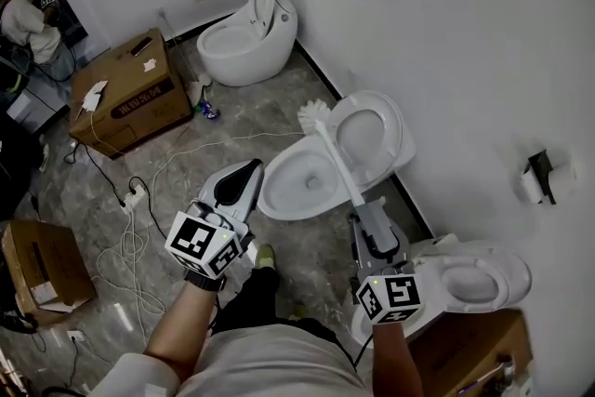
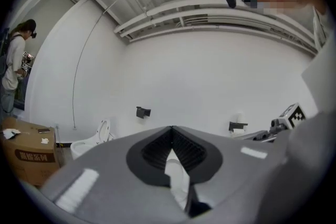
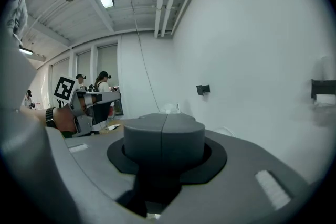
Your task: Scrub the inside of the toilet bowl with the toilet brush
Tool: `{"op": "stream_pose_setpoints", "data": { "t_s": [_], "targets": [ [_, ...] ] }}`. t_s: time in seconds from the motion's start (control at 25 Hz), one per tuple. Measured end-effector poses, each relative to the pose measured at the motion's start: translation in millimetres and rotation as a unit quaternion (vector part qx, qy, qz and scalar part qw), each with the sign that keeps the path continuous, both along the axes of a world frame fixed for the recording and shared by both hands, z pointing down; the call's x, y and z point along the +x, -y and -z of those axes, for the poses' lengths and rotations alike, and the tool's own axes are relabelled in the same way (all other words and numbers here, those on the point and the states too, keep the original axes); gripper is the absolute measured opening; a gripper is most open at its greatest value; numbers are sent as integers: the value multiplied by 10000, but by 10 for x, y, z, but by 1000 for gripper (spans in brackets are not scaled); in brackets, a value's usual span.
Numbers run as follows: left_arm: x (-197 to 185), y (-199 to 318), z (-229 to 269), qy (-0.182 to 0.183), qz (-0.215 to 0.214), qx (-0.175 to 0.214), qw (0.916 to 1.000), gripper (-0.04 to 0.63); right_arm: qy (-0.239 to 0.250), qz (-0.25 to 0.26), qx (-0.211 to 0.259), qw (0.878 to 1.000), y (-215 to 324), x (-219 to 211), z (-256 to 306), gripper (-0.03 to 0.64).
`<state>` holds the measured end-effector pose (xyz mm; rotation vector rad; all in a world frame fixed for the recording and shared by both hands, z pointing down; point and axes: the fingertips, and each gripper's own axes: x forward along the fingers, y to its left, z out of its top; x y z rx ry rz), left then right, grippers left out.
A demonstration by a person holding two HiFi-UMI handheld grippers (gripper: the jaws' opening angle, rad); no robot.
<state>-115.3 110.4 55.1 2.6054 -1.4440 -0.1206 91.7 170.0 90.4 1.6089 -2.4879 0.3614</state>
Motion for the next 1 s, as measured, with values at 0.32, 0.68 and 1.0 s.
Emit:
{"op": "stream_pose_setpoints", "data": {
  "t_s": [0.32, 0.68, 1.0],
  "targets": [
    [-171, 739, -745, 112, -565, -238, 9981, 6, -196, -283, -751, 9966, 507, -301, -773, 161],
    [-22, 1144, -1840, 144, -791, -685, 9944, 6, -125, -502, -1728, 9836, 627, -183, -2115, 161],
    [141, 1364, -2972, 267, -930, -1169, 9884, 6, -3, -648, -2563, 9644, 848, -121, -3533, 161]
  ]
}}
